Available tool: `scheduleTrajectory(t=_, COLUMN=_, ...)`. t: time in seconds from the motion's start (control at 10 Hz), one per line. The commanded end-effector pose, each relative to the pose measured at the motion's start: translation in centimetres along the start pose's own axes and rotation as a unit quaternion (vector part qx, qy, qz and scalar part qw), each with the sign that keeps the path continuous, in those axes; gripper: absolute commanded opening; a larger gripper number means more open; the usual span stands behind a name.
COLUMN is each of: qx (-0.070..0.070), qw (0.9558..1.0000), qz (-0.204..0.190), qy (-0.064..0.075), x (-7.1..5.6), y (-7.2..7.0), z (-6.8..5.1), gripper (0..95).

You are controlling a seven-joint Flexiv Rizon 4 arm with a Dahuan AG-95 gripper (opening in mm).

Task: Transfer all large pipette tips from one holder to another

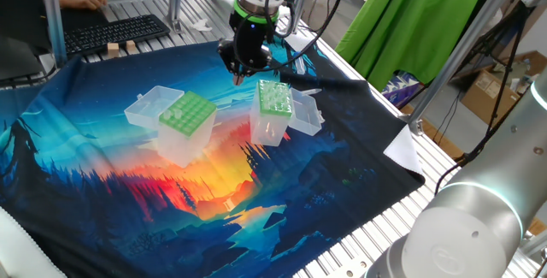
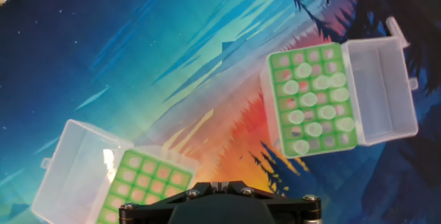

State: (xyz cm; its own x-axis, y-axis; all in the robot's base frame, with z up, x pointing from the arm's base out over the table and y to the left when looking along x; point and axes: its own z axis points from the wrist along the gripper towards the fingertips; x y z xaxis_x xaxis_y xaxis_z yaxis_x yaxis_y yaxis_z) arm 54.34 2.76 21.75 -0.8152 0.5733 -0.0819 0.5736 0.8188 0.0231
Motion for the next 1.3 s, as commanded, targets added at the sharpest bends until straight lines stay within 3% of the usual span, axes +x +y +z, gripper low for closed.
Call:
scheduleTrajectory(t=0.1, qx=0.017, qw=0.9994, qz=-0.009, qy=0.027, x=-0.1, y=0.1, z=0.0, gripper=0.0)
scheduleTrajectory(t=0.3, qx=0.016, qw=0.9994, qz=0.002, qy=0.031, x=-0.1, y=0.1, z=0.0, gripper=0.0)
scheduleTrajectory(t=0.4, qx=0.007, qw=0.9993, qz=0.014, qy=0.034, x=-0.1, y=0.1, z=0.0, gripper=0.0)
scheduleTrajectory(t=0.7, qx=0.008, qw=0.9991, qz=0.024, qy=0.034, x=-0.1, y=0.1, z=0.0, gripper=0.0)
scheduleTrajectory(t=0.9, qx=0.013, qw=0.9991, qz=0.022, qy=0.035, x=0.2, y=1.0, z=0.2, gripper=0.0)
scheduleTrajectory(t=1.3, qx=0.019, qw=0.9972, qz=0.062, qy=0.038, x=0.2, y=6.4, z=1.1, gripper=0.0)
